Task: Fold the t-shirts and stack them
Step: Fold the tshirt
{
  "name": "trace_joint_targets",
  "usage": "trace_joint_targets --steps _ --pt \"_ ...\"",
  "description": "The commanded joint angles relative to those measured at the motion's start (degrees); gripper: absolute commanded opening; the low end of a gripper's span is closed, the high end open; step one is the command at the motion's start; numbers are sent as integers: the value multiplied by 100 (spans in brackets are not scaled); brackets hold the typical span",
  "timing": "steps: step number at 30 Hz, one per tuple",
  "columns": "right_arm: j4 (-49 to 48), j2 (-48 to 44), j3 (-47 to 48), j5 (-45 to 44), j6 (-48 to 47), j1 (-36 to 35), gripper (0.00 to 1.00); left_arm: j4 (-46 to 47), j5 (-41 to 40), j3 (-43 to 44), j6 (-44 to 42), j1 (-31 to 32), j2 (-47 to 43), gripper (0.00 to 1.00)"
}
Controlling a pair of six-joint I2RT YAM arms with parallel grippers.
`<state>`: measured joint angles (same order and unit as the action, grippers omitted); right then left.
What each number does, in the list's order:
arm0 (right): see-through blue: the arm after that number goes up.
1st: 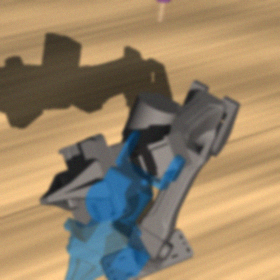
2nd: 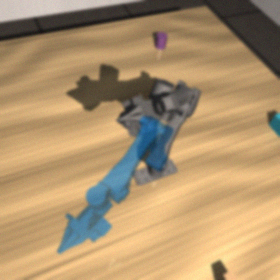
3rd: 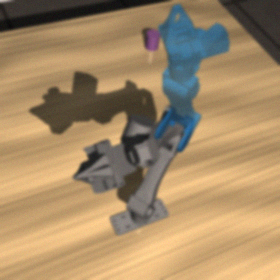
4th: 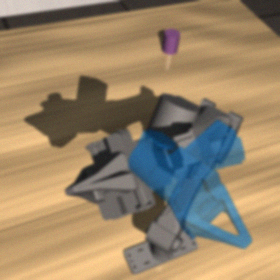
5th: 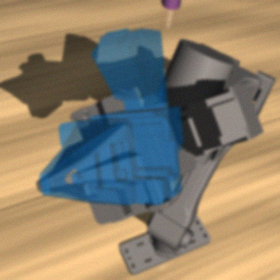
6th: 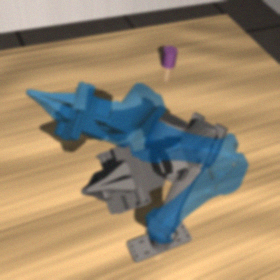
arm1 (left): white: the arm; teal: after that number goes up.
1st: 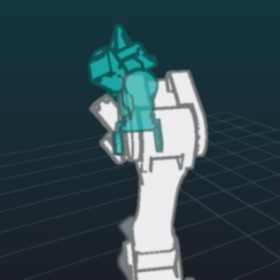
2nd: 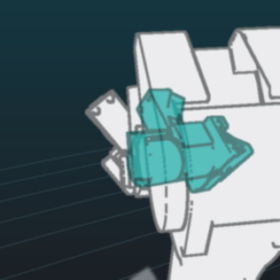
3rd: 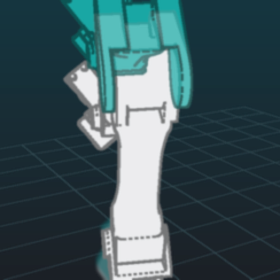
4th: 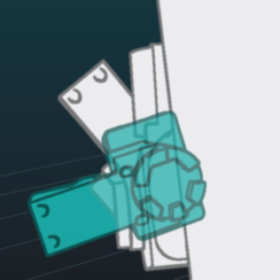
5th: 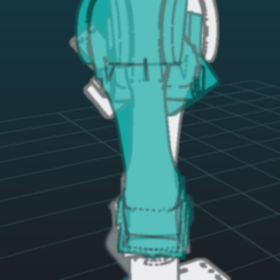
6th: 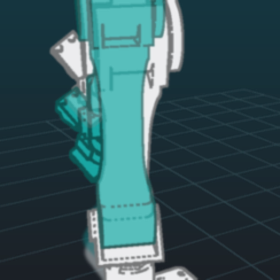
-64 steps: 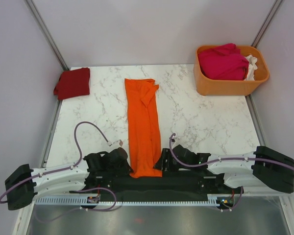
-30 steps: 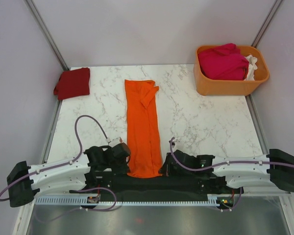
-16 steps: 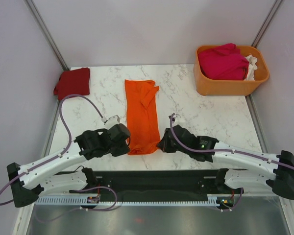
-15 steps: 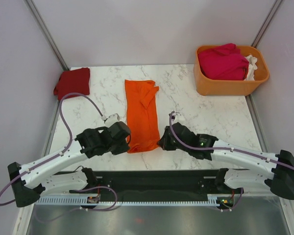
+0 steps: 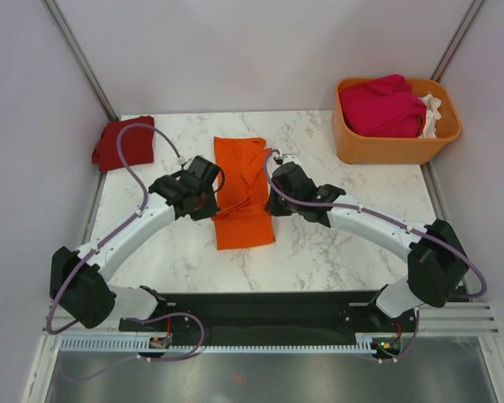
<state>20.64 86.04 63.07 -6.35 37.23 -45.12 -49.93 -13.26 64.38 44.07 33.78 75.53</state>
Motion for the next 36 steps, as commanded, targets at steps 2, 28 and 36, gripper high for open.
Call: trace_joint_targets --steps 2,28,36 --pt "1 562 697 186 -462 284 0 484 297 628 -1111 -214 706 2" --pt "687 3017 3311 390 -840 1744 95 450 845 3714 -1973 -1743 3892 92" --pt "-314 1241 815 1706 -604 1586 93 572 842 1528 -1517 -1568 1880 85"
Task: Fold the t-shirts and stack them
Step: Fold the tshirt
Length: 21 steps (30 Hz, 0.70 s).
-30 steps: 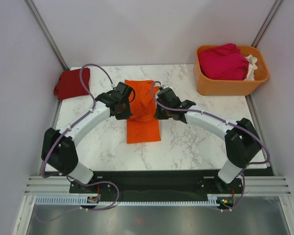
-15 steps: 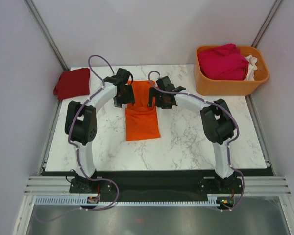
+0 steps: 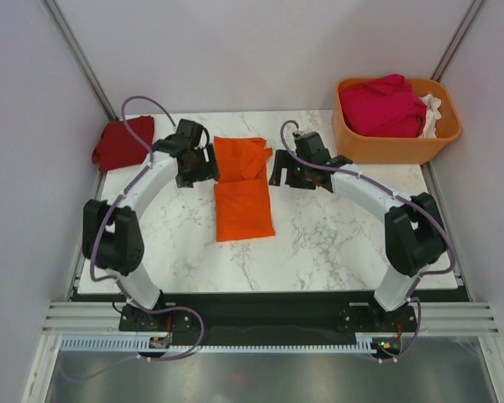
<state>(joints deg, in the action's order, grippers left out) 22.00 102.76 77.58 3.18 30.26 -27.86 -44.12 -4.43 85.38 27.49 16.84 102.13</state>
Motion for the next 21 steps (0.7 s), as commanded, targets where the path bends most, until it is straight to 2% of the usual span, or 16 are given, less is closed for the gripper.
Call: trace_joint_targets --steps 1,2,4,6,9,16,21 --pt "-599 -537 -1065 893 164 -219 92 130 -23 -1193 213 179 -999 84" --pt "-687 -720 -1270 1095 208 -264 91 201 12 -1504 353 310 -1437 84" --pt "-1002 -949 -1857 1254 383 -369 91 525 256 -2389 485 433 -1800 84" --pt "-1232 -1021 -2184 1509 498 -431 90 851 590 -2911 547 591 -2265 84" --pt "-1505 -986 -2659 1562 621 -563 89 1300 811 -3868 688 724 -2618 87" --pt "-2024 -424 -2757 1800 780 -642 86 2205 1172 -4582 872 742 -2847 89" --pt "-2059 -265 -2678 1835 771 -660 81 2530 1137 -4671 960 750 -2611 89"
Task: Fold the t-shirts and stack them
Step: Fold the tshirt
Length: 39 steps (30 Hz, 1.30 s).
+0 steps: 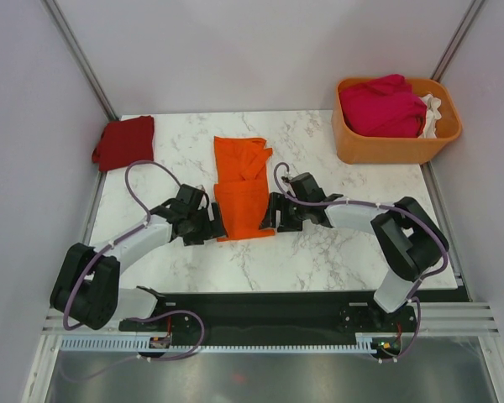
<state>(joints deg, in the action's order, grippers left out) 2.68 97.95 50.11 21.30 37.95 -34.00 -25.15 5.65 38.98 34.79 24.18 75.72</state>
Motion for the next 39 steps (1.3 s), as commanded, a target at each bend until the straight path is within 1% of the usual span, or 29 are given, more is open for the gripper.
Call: trace_joint_targets --steps 1,4,6,7,9,10,11,12,13,15,16,17,18,19,20,21,25,28,29,30,31,32,33,35,36,38,39 --pt "-145 250 69 23 10 -45 78 738 103 -48 248 16 82 88" --pt "-171 321 43 50 10 -45 72 897 16 -101 292 16 293 85" --pt "-197 356 8 76 1 -54 67 985 15 -162 336 16 451 79" --pt "-232 391 -10 93 10 -54 65 1072 32 -180 362 16 513 70" --pt "-233 435 -53 129 10 -54 58 1134 120 -224 406 16 645 60" --pt "-293 470 -71 138 19 -54 54 1204 147 -259 441 16 663 45" --pt "-390 479 -123 138 28 -46 51 1240 156 -286 467 25 672 42" --pt "-417 497 -141 155 28 -54 46 1275 182 -373 476 25 663 41" --pt "-461 497 -168 164 36 -54 45 1371 191 -426 485 25 637 41" --pt "-548 532 -238 190 63 -63 38 1460 208 -558 494 25 602 38" --pt "-584 549 -256 216 63 -63 33 1521 226 -593 485 25 601 31" --pt "-610 567 -273 243 80 -63 26 1600 235 -620 511 25 610 26" --pt "-645 593 -291 260 81 -72 12 1627 304 -629 503 25 619 20" --pt "-663 593 -308 269 89 -89 6 1662 357 -620 512 25 654 3" --pt "-672 611 -335 269 89 -98 1 1671 401 -611 512 42 672 2" --pt "-689 594 -361 269 98 -124 0 1671 419 -594 512 51 663 2" --pt "-734 453 -528 235 142 -168 0 1636 533 -664 634 69 496 2" --pt "-725 208 -747 217 212 -230 0 1539 718 -865 818 130 111 2" --pt "-716 120 -896 182 238 -256 0 1487 762 -970 863 165 -143 2" --pt "-672 -116 -976 164 256 -335 0 1408 762 -1006 898 218 -302 2" --pt "-489 -397 -1116 86 300 -379 0 1155 753 -1033 994 305 -600 2" --pt "-487 -400 -1178 33 300 -432 0 987 753 -1033 1047 358 -603 2" --pt "-287 -730 -1240 -55 335 -537 0 768 719 -1007 1100 420 -916 2" --pt "-23 -1092 -1371 -169 423 -625 0 196 631 -902 1232 622 -1242 2" --pt "213 -1468 -1389 -309 467 -713 0 38 622 -875 1276 657 -1540 2" --pt "487 -1865 -1407 -468 563 -801 0 -427 621 -796 1425 754 -1867 2" --pt "714 -2242 -1398 -565 599 -871 0 -569 630 -770 1461 772 -2016 2"
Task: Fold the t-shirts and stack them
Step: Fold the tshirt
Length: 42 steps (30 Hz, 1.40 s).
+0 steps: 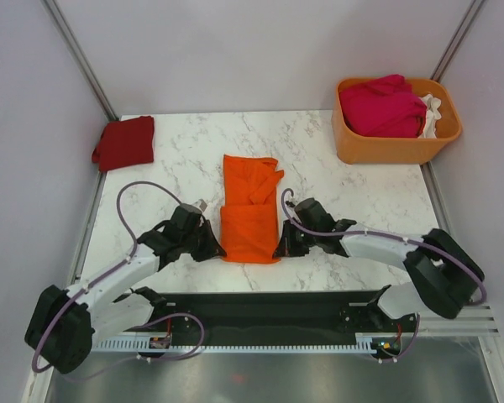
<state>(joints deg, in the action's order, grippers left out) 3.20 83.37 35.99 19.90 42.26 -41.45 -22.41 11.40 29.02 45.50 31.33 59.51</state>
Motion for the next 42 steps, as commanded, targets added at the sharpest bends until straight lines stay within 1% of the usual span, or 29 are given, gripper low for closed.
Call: trace_joint_targets --steps 1,3,6,10,13,14,16,17,22,31,36,42 --pt "760 -953 14 -460 212 -144 0 -1000 55 271 451 75 -700 2" --pt "1058 -1383 101 -522 291 -170 0 -1396 64 438 487 75 -974 2" --pt "1383 -1639 373 -636 283 -170 0 -1774 3 841 417 75 -1248 2" --pt "1648 -1535 900 -838 116 -170 0 -1986 -164 1518 206 75 -960 2" --pt "1903 -1219 1601 -1023 -138 -161 0 -2065 -348 2098 -49 66 -432 2" --pt "2069 -1018 1770 -1145 -209 -153 0 -2083 -453 2421 -110 66 -135 2" --pt "2193 -832 2217 -1269 -419 -109 0 -2109 -516 2731 -269 57 130 2" --pt "2263 -657 2350 -1322 -490 -22 0 -2109 -568 3019 -330 49 410 2" --pt "2466 -103 3167 -1296 -824 356 0 -2197 -560 3890 -691 -171 1273 2" --pt "2738 855 4020 -1225 -965 840 0 -2241 -419 4998 -1148 -715 2827 2" --pt "2756 1383 4389 -1006 -965 1113 0 -2302 -217 5622 -1332 -1093 3444 2" --pt "2765 1927 4960 -786 -983 1341 0 -2373 -85 6229 -1394 -1296 4077 2"
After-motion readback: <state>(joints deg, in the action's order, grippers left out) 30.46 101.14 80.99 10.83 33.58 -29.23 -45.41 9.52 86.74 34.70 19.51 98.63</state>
